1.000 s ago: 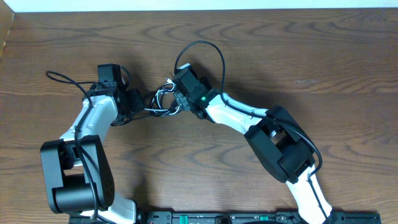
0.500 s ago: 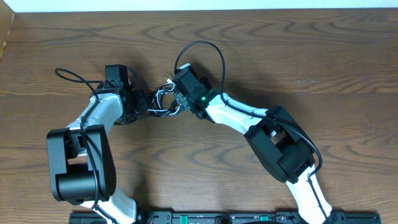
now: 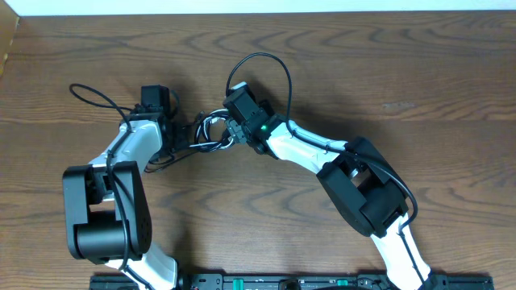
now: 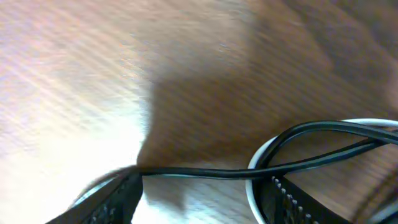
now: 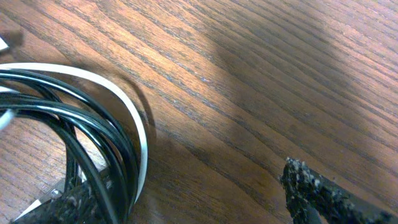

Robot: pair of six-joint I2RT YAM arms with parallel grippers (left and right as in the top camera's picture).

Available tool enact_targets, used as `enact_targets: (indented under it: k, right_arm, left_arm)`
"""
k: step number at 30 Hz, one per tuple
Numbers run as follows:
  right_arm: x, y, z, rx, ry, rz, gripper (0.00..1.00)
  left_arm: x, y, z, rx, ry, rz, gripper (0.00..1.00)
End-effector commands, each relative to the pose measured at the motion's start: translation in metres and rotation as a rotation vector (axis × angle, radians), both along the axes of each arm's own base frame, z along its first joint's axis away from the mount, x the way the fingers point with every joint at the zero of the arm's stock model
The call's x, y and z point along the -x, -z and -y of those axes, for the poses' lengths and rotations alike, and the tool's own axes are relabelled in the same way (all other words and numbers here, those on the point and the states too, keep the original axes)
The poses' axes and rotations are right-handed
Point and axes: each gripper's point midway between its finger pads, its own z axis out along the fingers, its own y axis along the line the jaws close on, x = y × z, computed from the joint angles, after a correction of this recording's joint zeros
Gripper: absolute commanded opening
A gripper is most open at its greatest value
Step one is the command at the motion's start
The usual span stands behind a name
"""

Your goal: Untangle cables

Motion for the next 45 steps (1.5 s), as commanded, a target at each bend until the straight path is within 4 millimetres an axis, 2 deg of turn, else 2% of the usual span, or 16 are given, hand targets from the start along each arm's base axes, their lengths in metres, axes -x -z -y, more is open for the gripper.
enact_targets:
  k: [1, 8, 11, 15, 19, 21, 22, 24, 30, 34, 38, 42, 45]
  right_arm:
    - [0.016, 0.056, 0.029, 0.13, 0.015, -0.09, 0.79]
    - [0.017, 0.057, 0.03, 0.133, 0.016, -0.092, 0.79]
    - [0.017, 0.057, 0.03, 0.133, 0.016, -0.092, 0.79]
    - [0.017, 0.057, 0.03, 0.133, 0.016, -0.092, 0.79]
    - [0.017, 0.057, 0.03, 0.133, 0.016, -0.092, 0.79]
    - [0.017, 0.057, 0.03, 0.133, 0.016, -0.092, 0.79]
    - [0.017, 0.057, 0.03, 0.133, 0.015, -0.093, 0.79]
    - [0.017, 0.057, 0.03, 0.133, 0.016, -0.092, 0.79]
    - [0.017, 0.057, 0.03, 0.133, 0.016, -0.092, 0.79]
    - [0.017, 0.057, 0.03, 0.133, 0.015, -0.093, 0.79]
    - [0.017, 0.057, 0.03, 0.133, 0.015, -0.092, 0.8]
    - [0.017, 0.057, 0.03, 0.133, 0.015, -0.093, 0.79]
    - [0.017, 0.057, 0.03, 0.133, 0.015, -0.092, 0.79]
  left_arm:
    - [0.024, 0.008, -0.037, -0.173, -0.099, -0.088, 0.65]
    - [0.035, 0.009, -0.054, -0.161, -0.198, -0.104, 0.66]
    - [0.041, 0.011, -0.062, -0.136, -0.258, -0.109, 0.71]
    - [0.042, 0.015, -0.058, -0.059, -0.275, -0.105, 0.74]
    - [0.043, 0.015, -0.059, -0.063, -0.277, -0.11, 0.75]
    - [0.044, 0.015, -0.059, -0.063, -0.278, -0.112, 0.81]
    - [0.045, 0.015, -0.06, -0.063, -0.283, -0.114, 0.89]
    - [0.047, 0.015, -0.065, -0.061, -0.304, -0.115, 0.96]
    - [0.069, 0.021, -0.089, -0.037, -0.479, -0.123, 0.96]
    - [0.072, 0.026, -0.087, 0.053, -0.514, -0.117, 0.96]
    - [0.072, 0.026, -0.087, 0.066, -0.519, -0.114, 0.96]
    - [0.066, 0.027, -0.079, 0.114, -0.495, -0.102, 0.96]
    - [0.057, 0.027, -0.07, 0.17, -0.414, -0.082, 0.96]
